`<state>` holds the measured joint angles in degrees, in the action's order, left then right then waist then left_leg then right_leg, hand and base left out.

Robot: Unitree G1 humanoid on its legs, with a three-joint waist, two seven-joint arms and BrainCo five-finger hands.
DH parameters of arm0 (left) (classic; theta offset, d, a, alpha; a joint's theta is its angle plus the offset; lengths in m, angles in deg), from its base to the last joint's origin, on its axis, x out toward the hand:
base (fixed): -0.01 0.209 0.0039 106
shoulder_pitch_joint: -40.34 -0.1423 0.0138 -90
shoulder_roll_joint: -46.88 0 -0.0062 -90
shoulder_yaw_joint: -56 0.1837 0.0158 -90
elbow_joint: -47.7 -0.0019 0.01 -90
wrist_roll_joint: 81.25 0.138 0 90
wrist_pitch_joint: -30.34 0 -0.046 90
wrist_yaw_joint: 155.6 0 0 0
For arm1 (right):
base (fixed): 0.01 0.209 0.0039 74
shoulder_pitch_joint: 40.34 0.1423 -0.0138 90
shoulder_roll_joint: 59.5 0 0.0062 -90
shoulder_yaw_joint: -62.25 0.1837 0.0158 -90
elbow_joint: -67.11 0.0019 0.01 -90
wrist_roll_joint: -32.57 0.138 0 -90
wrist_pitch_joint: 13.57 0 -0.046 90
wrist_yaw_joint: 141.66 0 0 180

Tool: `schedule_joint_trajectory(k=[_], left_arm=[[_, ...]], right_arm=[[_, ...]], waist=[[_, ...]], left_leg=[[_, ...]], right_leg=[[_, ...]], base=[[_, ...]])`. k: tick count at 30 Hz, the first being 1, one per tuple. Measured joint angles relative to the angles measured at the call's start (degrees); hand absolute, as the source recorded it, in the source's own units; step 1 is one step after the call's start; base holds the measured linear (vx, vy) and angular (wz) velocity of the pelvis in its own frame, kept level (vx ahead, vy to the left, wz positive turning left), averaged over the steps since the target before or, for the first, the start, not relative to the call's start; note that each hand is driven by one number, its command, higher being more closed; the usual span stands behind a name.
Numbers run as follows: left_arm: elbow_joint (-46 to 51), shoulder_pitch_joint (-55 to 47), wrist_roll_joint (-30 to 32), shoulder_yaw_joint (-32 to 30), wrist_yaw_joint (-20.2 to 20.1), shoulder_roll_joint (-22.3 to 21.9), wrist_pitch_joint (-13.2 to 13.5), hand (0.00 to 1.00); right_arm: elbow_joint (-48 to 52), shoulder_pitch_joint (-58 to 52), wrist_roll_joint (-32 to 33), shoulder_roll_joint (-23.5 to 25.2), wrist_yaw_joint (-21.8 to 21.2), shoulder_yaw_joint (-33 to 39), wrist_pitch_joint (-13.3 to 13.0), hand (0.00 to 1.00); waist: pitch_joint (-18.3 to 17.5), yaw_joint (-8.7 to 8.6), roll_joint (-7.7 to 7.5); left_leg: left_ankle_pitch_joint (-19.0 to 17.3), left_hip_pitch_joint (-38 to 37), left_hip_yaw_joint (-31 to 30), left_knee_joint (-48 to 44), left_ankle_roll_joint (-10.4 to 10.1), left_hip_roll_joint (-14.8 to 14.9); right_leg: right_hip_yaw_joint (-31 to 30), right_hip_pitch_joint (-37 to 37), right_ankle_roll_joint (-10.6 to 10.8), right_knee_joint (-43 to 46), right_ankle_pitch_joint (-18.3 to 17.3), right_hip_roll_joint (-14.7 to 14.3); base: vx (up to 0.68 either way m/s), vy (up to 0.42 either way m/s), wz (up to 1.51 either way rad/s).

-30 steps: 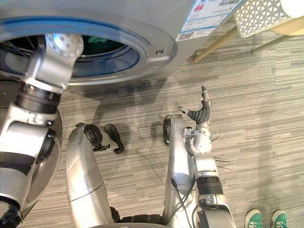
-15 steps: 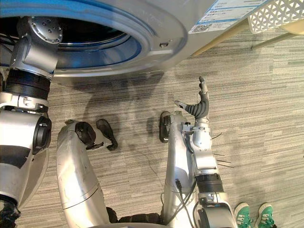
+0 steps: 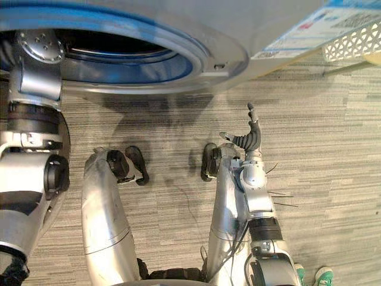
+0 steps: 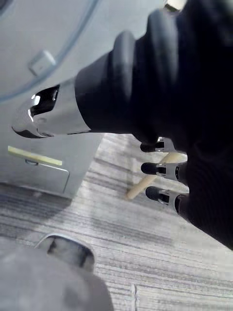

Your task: Pick up the laundry basket with both hands and put the clothes into the washing machine.

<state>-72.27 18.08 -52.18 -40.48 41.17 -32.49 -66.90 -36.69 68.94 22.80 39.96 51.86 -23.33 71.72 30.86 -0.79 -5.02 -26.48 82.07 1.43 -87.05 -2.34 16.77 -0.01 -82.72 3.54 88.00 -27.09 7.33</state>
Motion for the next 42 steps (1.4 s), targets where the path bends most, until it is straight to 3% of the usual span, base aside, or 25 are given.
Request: schedule_joint_trajectory(k=[2,5,7,8,10,13,18,25,31,35,37,38,39,41,42], left_arm=[[2.8,-5.6,-5.4,-1.9,2.1,-3.8,0.3,0.00],[8.5,-19.2,-13.4,-2.8,3.3,-12.0,3.0,0.00],[9.4,-32.8,-18.4,-2.5,3.9,-20.5,3.7,0.00],[9.4,-36.2,-19.6,-2.4,3.8,-22.1,3.9,0.00],[9.4,-49.0,-23.2,-0.6,3.1,-25.5,4.2,0.00],[9.1,-61.0,-25.8,2.0,0.6,-26.4,5.9,0.00],[1.5,-70.1,-26.1,2.3,-4.2,-26.2,7.4,0.00],[-13.5,-75.3,-23.1,1.1,-9.2,-25.2,7.5,0.00],[-18.9,-74.7,-21.7,-0.5,-9.2,-23.5,7.9,0.00],[-19.1,-72.6,-22.1,-0.8,-8.9,-21.4,8.0,0.00],[-17.9,-71.0,-22.9,-1.5,-8.0,-21.4,8.1,0.00],[-17.1,-71.0,-23.2,-2.4,-7.7,-21.7,8.4,0.00],[-15.7,-70.8,-23.9,-3.0,-7.6,-21.8,8.8,0.00],[-13.3,-70.7,-24.6,-3.1,-7.1,-21.9,9.1,0.00],[-12.1,-70.9,-24.9,-3.2,-6.4,-22.1,9.1,0.00]], right_arm=[[-0.7,-1.3,0.0,0.7,0.0,0.1,0.9,0.00],[-0.8,-4.8,0.2,1.9,0.0,0.2,1.8,0.00],[-3.1,-9.4,0.2,2.4,0.0,0.7,2.7,0.00],[-4.0,-10.3,0.2,2.7,-0.1,1.2,3.0,0.00],[-8.5,-12.7,0.2,3.4,-0.2,3.2,3.7,0.00],[-14.1,-17.7,0.2,3.2,-0.9,4.4,4.4,0.00],[-21.1,-22.0,1.4,3.3,-1.5,4.7,5.2,0.00],[-30.1,-22.9,2.5,4.4,-3.8,6.6,5.2,0.00],[-39.7,-19.4,2.5,2.8,-3.8,9.1,5.2,0.00],[-41.7,-16.5,2.4,2.2,-3.7,8.1,5.3,0.00],[-41.6,-14.2,2.4,1.5,-3.7,6.0,5.3,0.00],[-41.4,-13.6,2.4,1.5,-3.6,5.7,5.3,0.00],[-41.0,-13.6,2.5,1.6,-3.6,5.2,5.3,0.00],[-40.9,-13.8,2.5,1.7,-3.6,4.3,5.3,0.00],[-40.6,-13.5,2.5,1.7,-3.6,3.7,5.2,0.00]], waist=[[-0.1,0.11,0.06],[-0.7,0.63,0.53],[-5.7,1.79,0.85],[-6.5,1.89,1.00],[-7.0,2.54,1.38],[-11.2,3.67,2.11],[-17.2,4.78,2.85],[-24.9,4.81,4.00],[-26.2,4.72,4.73],[-24.0,4.77,4.25],[-22.7,4.95,4.84],[-22.0,5.15,5.04],[-21.5,4.83,4.43],[-21.1,5.55,3.59],[-21.1,6.93,3.21]], left_leg=[[0.8,-4.0,0.0,3.4,-0.6,-0.6],[2.2,-13.0,0.0,10.7,-1.8,-1.1],[4.1,-19.0,0.2,18.5,-2.8,-2.0],[4.8,-20.9,0.2,20.6,-3.0,-2.6],[7.0,-31.5,0.0,28.8,-4.2,-4.3],[9.7,-42.0,-0.3,38.6,-4.6,-6.0],[13.8,-55.1,0.1,52.3,-4.4,-7.8],[21.4,-69.2,4.2,72.9,-3.3,-8.3],[24.3,-76.1,7.6,81.3,-3.1,-8.8],[24.3,-75.5,9.6,79.6,-3.0,-8.8],[25.2,-71.5,9.3,75.4,-1.4,-7.0],[25.2,-71.6,9.4,75.3,-0.9,-6.5],[25.0,-70.7,9.1,74.4,-0.6,-7.2],[25.0,-68.4,7.2,71.7,-0.6,-8.0],[25.0,-66.5,6.8,69.6,-0.6,-7.8]], right_leg=[[1.1,4.4,-0.5,-2.8,-0.1,0.6],[3.1,14.0,-1.6,-9.3,0.0,0.9],[5.2,20.2,-2.1,-15.6,0.3,1.3],[5.9,22.3,-2.2,-17.2,0.3,1.8],[8.4,33.4,-2.6,-23.5,0.4,2.9],[11.9,44.9,-3.1,-31.5,0.8,4.2],[15.5,58.8,-1.8,-43.9,3.5,4.7],[16.9,72.3,0.7,-66.6,13.3,2.2],[13.6,78.9,1.7,-80.0,20.9,-0.1],[11.6,76.1,1.4,-76.6,21.8,-0.4],[10.5,72.8,2.3,-74.2,24.9,-0.8],[10.1,72.2,2.0,-70.6,23.3,-0.5],[9.4,70.4,2.3,-57.4,17.6,1.6],[7.3,71.8,4.8,-46.1,14.6,3.2],[5.6,73.9,4.9,-46.5,14.4,3.3]], base=[[0.08,-0.057,0.20],[0.09,-0.060,0.17],[0.15,-0.096,0.31],[0.22,-0.121,0.50],[0.22,-0.110,0.51],[0.21,-0.073,0.51],[0.16,0.008,0.32],[0.13,0.078,-0.07],[0.09,0.068,-0.35],[-0.05,0.026,-0.31],[-0.16,0.049,-0.23],[-0.13,0.013,0.11],[-0.08,0.003,0.37],[-0.16,-0.046,0.65],[-0.26,-0.173,0.40]])
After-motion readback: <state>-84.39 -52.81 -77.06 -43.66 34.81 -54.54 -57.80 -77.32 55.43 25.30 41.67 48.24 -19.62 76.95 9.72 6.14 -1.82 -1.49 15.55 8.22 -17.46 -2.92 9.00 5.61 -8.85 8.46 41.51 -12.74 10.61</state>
